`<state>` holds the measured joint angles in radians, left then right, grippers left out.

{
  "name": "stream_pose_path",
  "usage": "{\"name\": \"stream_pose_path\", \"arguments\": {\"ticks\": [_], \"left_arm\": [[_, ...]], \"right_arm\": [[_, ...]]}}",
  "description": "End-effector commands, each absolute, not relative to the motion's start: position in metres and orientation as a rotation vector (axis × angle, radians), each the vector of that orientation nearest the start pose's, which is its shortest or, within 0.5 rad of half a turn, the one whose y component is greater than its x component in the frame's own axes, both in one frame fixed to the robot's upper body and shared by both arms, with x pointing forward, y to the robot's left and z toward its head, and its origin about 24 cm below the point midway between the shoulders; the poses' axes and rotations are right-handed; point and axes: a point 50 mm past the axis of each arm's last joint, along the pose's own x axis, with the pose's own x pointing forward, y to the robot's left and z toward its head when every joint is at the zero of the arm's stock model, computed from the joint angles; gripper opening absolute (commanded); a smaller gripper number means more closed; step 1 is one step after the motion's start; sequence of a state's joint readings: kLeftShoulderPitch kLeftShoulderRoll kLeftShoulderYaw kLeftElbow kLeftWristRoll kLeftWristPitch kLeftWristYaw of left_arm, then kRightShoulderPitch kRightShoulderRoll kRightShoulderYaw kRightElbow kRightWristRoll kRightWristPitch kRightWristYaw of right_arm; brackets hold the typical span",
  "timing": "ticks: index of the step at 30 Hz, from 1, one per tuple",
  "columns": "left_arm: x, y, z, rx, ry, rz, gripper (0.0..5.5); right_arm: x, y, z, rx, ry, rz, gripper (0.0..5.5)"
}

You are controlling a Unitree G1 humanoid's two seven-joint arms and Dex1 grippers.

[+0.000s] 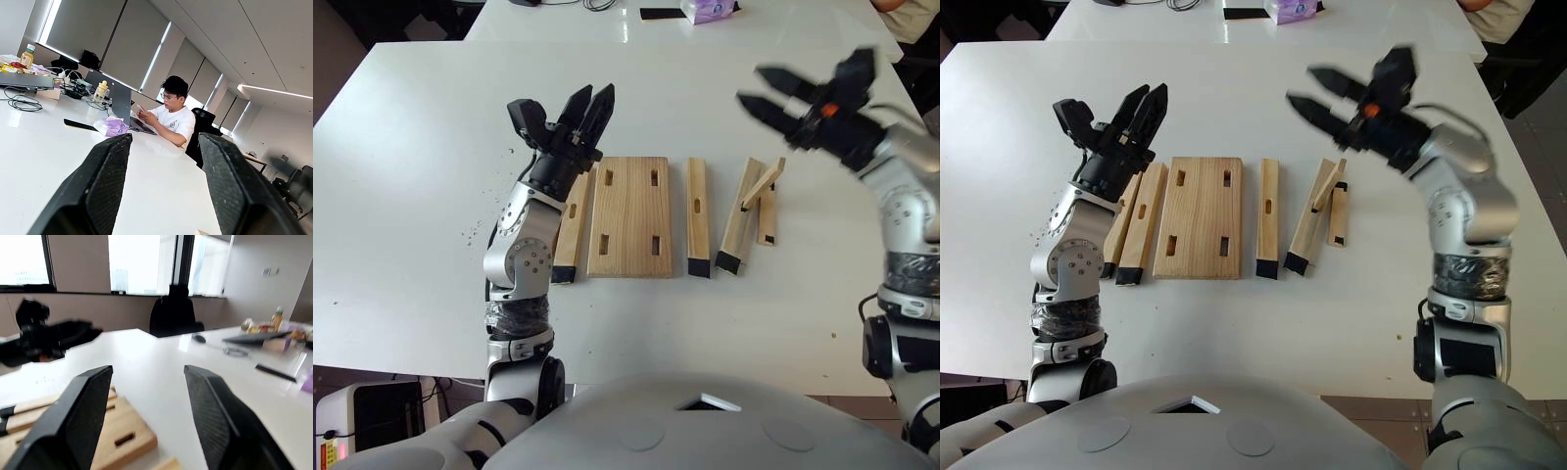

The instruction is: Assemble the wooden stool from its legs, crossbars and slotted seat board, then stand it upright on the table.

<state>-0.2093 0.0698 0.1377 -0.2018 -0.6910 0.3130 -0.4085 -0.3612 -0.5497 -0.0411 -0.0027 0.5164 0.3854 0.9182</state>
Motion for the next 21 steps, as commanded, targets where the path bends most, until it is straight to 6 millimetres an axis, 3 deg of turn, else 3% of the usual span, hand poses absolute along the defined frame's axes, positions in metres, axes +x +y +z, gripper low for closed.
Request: {"name": "stream_pose_path", "arguments": {"ticks": [1,3,9,13,15,17,21], "left_arm": [[0.278,0.145,0.129,-0.559,-0.229,-0.545,2.55],[0.278,0.145,0.129,-0.558,-0.226,-0.548,2.55],[0.280,0.145,0.129,-0.560,-0.220,-0.553,2.55],[0.278,0.147,0.128,-0.565,-0.232,-0.526,2.55],[0.276,0.149,0.128,-0.567,-0.233,-0.516,2.55],[0.274,0.153,0.127,-0.567,-0.233,-0.493,2.55],[0.271,0.159,0.124,-0.566,-0.227,-0.455,2.55]], "right_arm": [[0.285,-0.192,0.097,-0.032,0.156,0.958,2.68],[0.284,-0.189,0.106,0.011,0.101,0.963,2.68],[0.280,-0.184,0.166,0.107,-0.130,0.992,2.68],[0.258,-0.166,0.198,0.097,-0.175,1.127,2.68],[0.238,-0.156,0.186,0.058,-0.062,1.208,2.68],[0.219,-0.150,0.157,0.007,0.122,1.251,2.68],[0.202,-0.151,0.109,-0.087,0.372,1.161,2.68]]}}
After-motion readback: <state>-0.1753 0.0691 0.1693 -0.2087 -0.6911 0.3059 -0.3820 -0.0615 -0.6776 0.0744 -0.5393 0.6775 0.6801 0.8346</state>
